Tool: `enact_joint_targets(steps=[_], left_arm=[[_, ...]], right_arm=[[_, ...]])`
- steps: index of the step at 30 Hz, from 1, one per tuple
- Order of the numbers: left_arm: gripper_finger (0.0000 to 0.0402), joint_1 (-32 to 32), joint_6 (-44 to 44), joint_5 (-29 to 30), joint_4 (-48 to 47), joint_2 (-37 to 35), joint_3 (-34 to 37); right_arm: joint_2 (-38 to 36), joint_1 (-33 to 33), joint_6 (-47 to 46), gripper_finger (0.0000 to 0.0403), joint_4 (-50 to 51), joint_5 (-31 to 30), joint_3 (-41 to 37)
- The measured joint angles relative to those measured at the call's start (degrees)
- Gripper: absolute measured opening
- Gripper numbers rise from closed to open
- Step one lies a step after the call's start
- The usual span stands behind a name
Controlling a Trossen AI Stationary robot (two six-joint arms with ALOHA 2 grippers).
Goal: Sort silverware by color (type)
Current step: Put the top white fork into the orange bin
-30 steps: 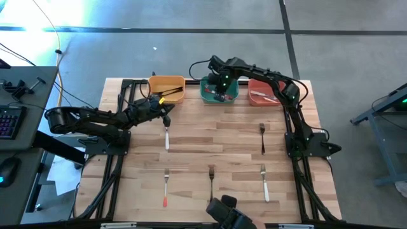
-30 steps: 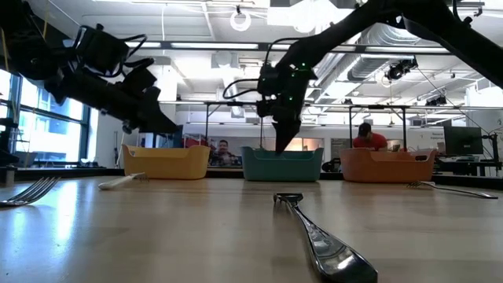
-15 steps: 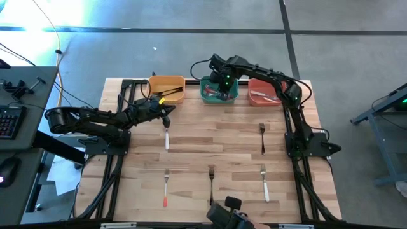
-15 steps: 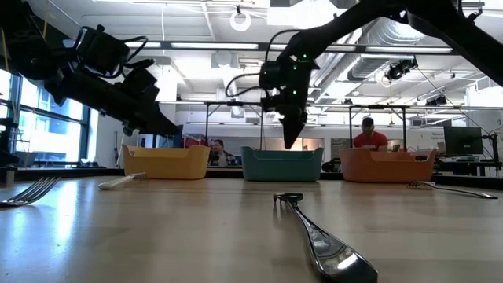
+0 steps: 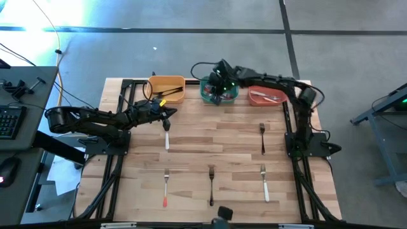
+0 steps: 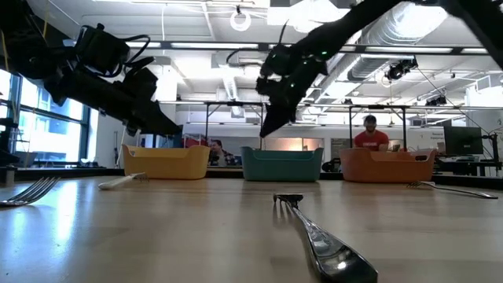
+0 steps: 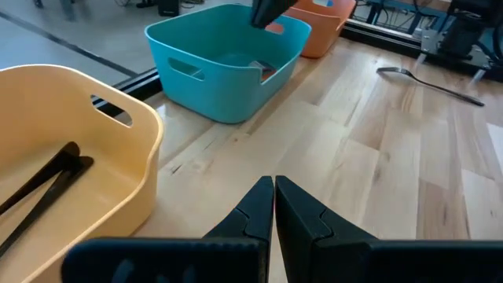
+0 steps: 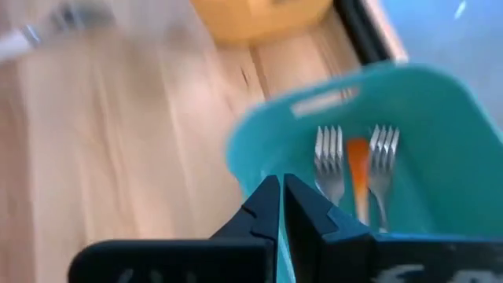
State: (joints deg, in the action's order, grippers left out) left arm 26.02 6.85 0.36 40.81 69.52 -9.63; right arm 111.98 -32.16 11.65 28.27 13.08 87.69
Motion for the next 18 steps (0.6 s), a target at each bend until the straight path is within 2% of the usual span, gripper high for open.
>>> enact_joint_targets(steps=[10, 15, 18], left_arm=[[0.0008, -0.1, 4.7, -0.1, -2.1, 0.0, -0.3], [0.0034, -3.0, 11.3, 1.8, -18.1, 0.0, -5.5], [0.0063, -6.8, 13.5, 6.3, -28.8, 0.0, -9.4]], right_arm=[[-21.9, 8.4, -11.5, 0.0002, -45.8, -11.1, -35.4], [-28.9, 11.3, -15.3, 0.0003, -54.3, -11.2, -46.3], [-31.9, 12.7, -17.0, 0.0003, -55.9, -12.4, -50.2]])
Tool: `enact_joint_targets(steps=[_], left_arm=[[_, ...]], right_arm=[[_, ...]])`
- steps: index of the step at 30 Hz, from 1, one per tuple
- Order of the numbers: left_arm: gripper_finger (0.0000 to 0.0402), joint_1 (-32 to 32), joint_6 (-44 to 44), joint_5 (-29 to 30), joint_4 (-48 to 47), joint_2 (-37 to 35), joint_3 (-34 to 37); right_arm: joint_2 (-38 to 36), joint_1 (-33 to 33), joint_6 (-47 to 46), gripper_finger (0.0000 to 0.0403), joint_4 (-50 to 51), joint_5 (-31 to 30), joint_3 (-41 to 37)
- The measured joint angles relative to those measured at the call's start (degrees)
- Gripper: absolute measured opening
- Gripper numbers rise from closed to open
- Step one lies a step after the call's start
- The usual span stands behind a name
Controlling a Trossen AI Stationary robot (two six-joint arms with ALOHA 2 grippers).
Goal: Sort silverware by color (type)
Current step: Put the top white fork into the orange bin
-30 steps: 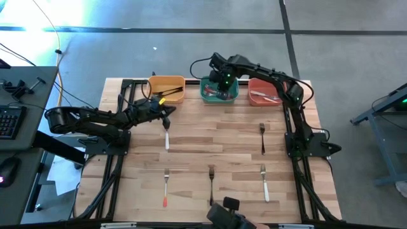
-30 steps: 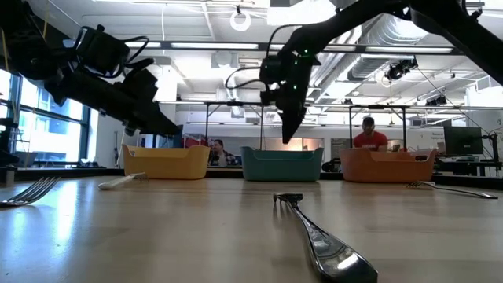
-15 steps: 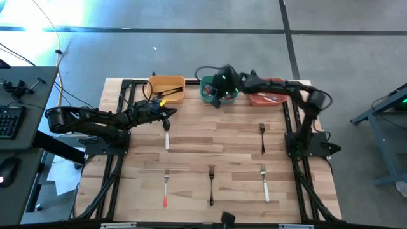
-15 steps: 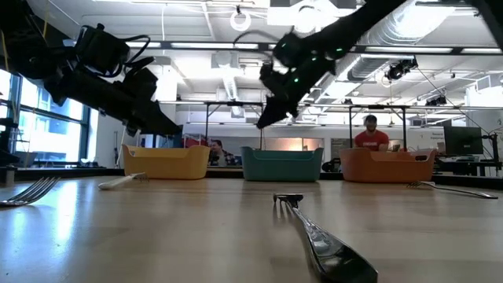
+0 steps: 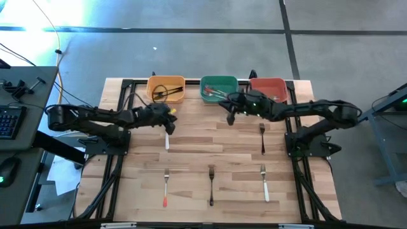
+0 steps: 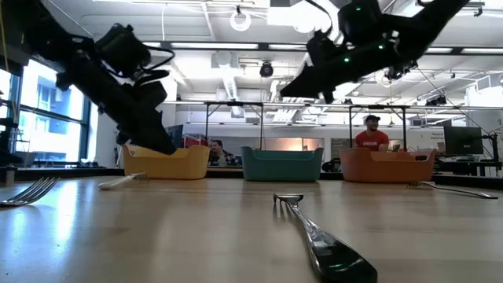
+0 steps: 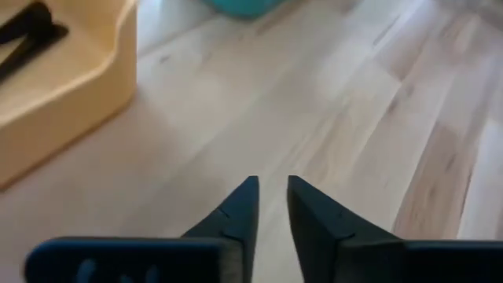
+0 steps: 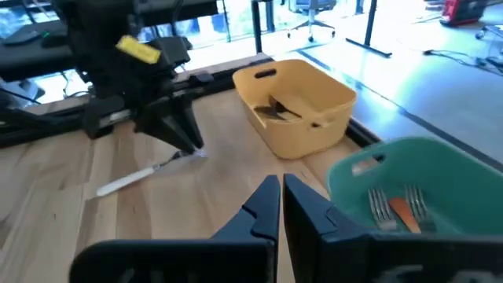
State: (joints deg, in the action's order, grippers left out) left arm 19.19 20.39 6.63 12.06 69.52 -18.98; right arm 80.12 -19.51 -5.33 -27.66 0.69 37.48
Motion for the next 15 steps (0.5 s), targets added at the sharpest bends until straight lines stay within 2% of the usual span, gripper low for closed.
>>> enact_joint_targets(steps=[4, 8, 11, 15], left_arm=[[0.0103, -5.3, 5.6, 5.7, -8.6, 0.0, -3.7], [0.013, -8.9, 12.2, 7.7, -14.8, 0.0, -6.4], [0.0137, -11.0, 16.4, 8.7, -18.7, 0.0, -7.8], [0.0138, -13.6, 21.8, 12.2, -28.6, 0.0, -10.2]], right_arm=[[-2.5, 1.8, 0.0, 0.0003, -0.4, -2.0, -1.9], [-3.1, 3.7, 0.6, 0.0003, 0.2, -1.9, -2.1], [-3.1, 5.2, 2.2, 0.0003, 0.2, -1.9, -2.1], [-3.1, 6.6, 2.7, 0.0003, 0.4, -1.9, -2.1]])
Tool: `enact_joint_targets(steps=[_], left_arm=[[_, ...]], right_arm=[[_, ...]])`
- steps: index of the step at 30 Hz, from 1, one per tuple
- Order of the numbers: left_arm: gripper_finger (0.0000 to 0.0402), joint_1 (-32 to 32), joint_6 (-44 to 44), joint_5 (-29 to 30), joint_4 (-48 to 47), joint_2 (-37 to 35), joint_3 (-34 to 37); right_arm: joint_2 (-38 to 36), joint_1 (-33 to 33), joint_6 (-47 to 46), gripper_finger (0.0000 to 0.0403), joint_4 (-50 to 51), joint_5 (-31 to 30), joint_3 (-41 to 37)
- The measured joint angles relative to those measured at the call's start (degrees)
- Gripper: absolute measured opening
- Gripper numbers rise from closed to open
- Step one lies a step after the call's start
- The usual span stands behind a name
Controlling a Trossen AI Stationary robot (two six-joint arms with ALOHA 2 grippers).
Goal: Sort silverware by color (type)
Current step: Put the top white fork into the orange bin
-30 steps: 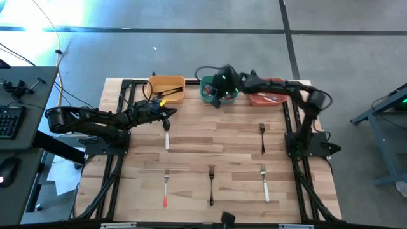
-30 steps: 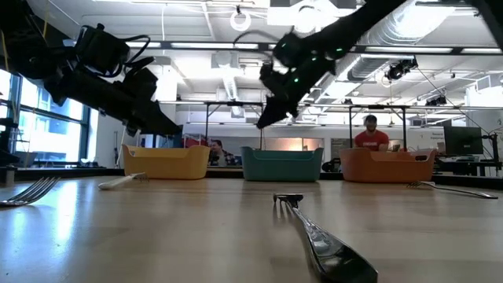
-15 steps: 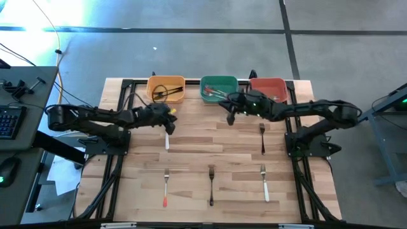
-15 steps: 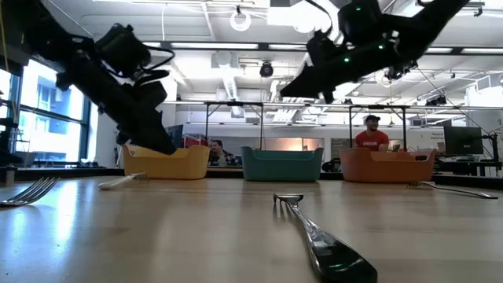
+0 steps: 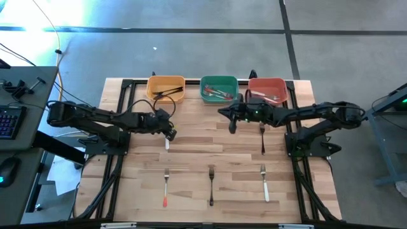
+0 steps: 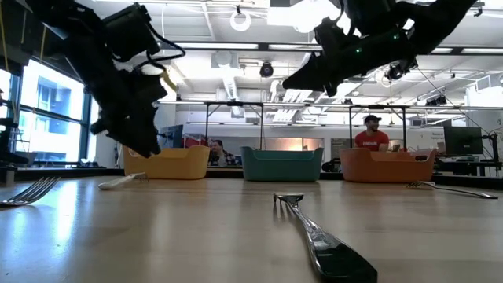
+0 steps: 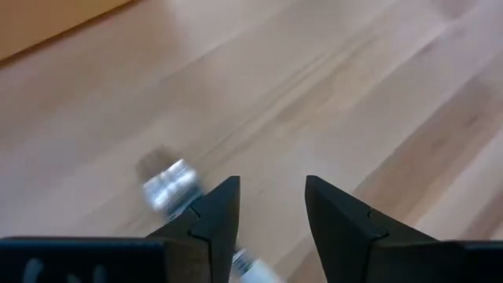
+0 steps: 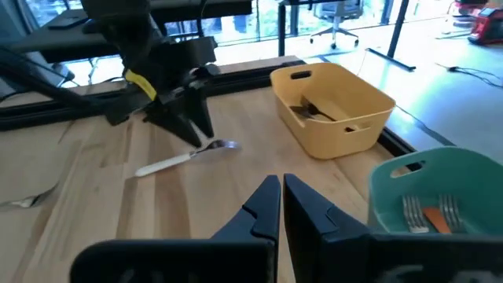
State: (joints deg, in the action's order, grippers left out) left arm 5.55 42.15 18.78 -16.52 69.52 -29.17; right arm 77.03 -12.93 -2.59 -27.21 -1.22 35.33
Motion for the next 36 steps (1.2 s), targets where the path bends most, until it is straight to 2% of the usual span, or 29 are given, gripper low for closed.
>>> enact_joint_targets(steps=[4, 8, 12, 22, 26, 31, 33, 36], left_arm=[[0.0138, -1.7, 6.1, 1.4, -6.3, 0.0, -0.5], [0.0138, -2.5, 9.2, 0.8, -7.5, 0.9, -0.5], [0.0138, -2.2, 9.2, 1.2, -7.4, 3.8, -0.6], [0.0133, 0.1, 3.8, 2.3, -0.1, 13.2, -0.7], [0.0103, -0.3, 1.1, 4.0, 1.5, 14.0, -0.7], [0.0027, -1.5, -4.5, 5.6, 5.4, 13.1, -0.5], [0.0007, -1.9, -6.9, 5.9, 10.7, 13.0, -0.5], [0.0006, -1.9, -10.8, 4.4, 23.6, 13.0, 1.1]], right_arm=[[0.0, 1.4, 0.0, 0.0003, 1.2, 0.0, 0.0], [0.0, 3.0, 0.0, 0.0003, 1.8, -1.0, 0.0], [0.0, 4.7, 0.0, 0.0003, 2.6, -4.6, 0.0], [0.0, 7.8, 0.0, 0.0003, 4.0, -5.0, 0.0], [0.0, 9.0, 0.2, 0.0003, 4.3, -5.0, 0.0], [1.7, 8.9, -0.2, 0.0001, -1.5, -5.8, -3.2], [4.0, 8.8, -1.7, 0.0001, -7.5, -4.3, -5.3], [8.5, 8.9, -4.8, 0.0, -14.8, -2.6, -7.1]])
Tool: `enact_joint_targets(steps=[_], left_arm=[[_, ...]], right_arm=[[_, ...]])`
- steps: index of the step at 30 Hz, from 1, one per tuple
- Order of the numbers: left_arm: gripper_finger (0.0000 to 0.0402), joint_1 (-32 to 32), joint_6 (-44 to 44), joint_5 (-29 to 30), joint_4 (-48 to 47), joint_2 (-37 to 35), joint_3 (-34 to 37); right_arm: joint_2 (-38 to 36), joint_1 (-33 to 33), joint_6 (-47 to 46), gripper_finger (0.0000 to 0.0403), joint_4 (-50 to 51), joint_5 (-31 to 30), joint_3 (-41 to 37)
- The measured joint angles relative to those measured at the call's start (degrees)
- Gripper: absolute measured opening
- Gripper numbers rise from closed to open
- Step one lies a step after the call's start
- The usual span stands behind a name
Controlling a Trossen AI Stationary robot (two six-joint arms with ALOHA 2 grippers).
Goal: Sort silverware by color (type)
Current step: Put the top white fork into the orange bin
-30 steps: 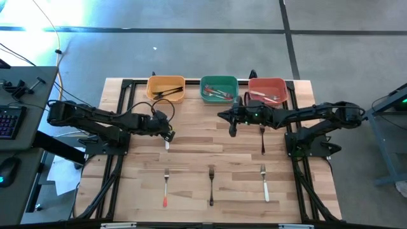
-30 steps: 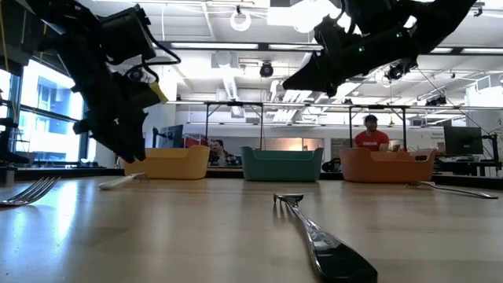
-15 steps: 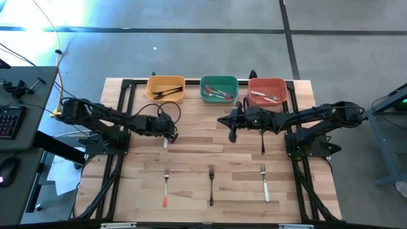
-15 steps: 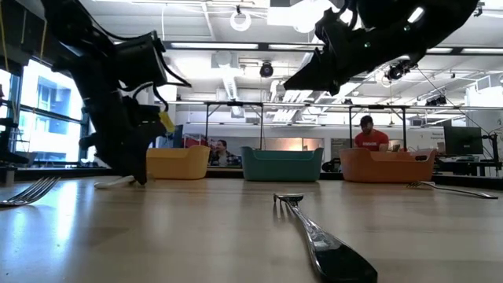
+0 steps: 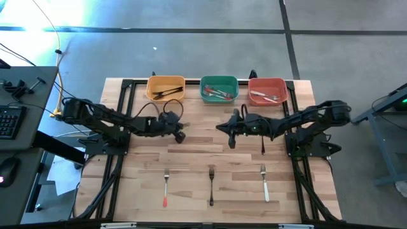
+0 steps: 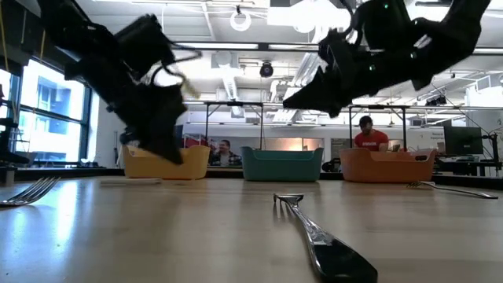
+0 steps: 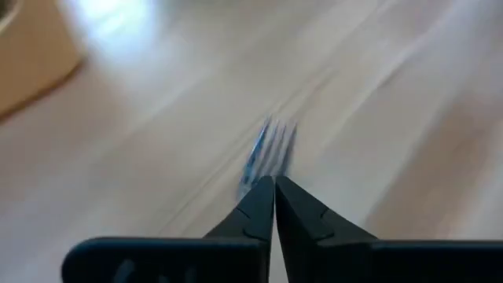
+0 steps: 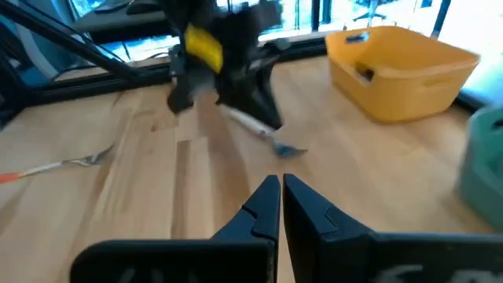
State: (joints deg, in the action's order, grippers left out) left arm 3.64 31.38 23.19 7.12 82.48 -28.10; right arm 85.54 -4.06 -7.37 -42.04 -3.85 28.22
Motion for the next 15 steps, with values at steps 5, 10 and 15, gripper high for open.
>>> enact_joint_targets(steps=[5, 10, 15], left_arm=[[0.0001, 1.8, -3.4, -4.4, 24.6, 0.0, 4.7], [0.0001, 3.4, -9.1, -13.0, 28.0, 0.0, 6.6], [0.0017, 5.6, -16.9, -17.0, 15.0, 0.0, 5.1]], right_arm=[[8.3, 0.9, -4.2, 0.0008, -9.2, 0.0, 0.6], [13.4, 1.2, -5.8, 0.0051, -9.1, 0.4, 3.6], [14.5, 1.2, -5.7, 0.0108, -3.2, 0.4, 7.0]])
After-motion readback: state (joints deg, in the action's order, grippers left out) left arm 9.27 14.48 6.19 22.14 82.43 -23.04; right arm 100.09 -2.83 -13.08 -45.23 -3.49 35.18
